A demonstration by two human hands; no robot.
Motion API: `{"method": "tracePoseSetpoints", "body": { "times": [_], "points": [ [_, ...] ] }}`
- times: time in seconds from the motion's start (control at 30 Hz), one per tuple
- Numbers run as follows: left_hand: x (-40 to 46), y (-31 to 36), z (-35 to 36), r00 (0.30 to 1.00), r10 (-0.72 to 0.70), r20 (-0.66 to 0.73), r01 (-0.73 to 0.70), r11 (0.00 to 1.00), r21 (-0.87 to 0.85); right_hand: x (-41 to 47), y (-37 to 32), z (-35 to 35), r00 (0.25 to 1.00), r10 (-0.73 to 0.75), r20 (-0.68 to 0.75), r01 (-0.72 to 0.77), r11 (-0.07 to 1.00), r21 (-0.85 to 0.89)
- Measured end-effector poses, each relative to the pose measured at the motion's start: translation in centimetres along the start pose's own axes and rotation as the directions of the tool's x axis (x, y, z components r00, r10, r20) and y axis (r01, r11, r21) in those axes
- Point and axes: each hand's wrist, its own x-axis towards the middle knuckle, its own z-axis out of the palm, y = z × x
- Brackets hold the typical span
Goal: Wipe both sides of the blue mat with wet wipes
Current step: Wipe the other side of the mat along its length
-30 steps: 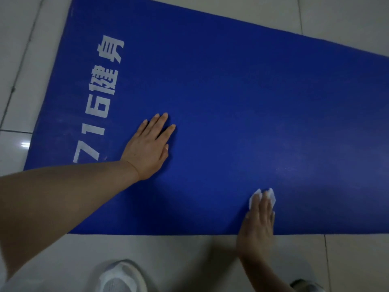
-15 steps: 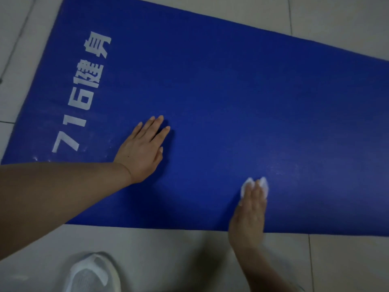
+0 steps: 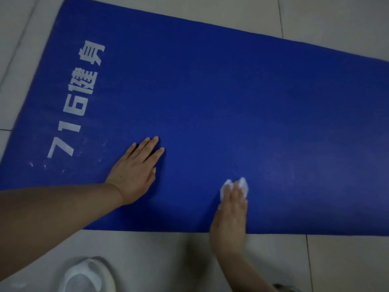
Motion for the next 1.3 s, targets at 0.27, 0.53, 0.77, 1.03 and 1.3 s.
{"method": "tracePoseSetpoints", "body": {
  "times": [0.27,0.53,0.77,1.03,1.3],
  "points": [
    [-1.0,4.9,1.4,0.915,-0.350,-0.199,0.308,0.927,-0.217,1.7,1.9,-0.2,0.996,-0.093,0.008,0.093,0.996,-0.007],
    [-0.7,5.5,2.0,0.903,-0.376,-0.208,0.348,0.924,-0.161,3.2,-2.9,1.3,0.997,-0.079,0.025,0.079,0.997,-0.023],
    [-0.8,5.0,2.0,0.909,-0.352,-0.223,0.317,0.932,-0.177,5.5,1.0,-1.0,1.000,0.000,0.030,0.001,0.999,-0.037],
    [-0.8,-1.0,0.0,0.859,-0.448,-0.249,0.389,0.886,-0.252,5.8,-2.2,0.2,0.981,-0.196,0.012,0.196,0.979,-0.048],
    [-0.7,-1.4,0.8,0.854,-0.463,-0.237,0.426,0.884,-0.193,12.4,1.9,-1.2,1.000,0.013,-0.007,-0.014,1.000,-0.018]
  ]
}}
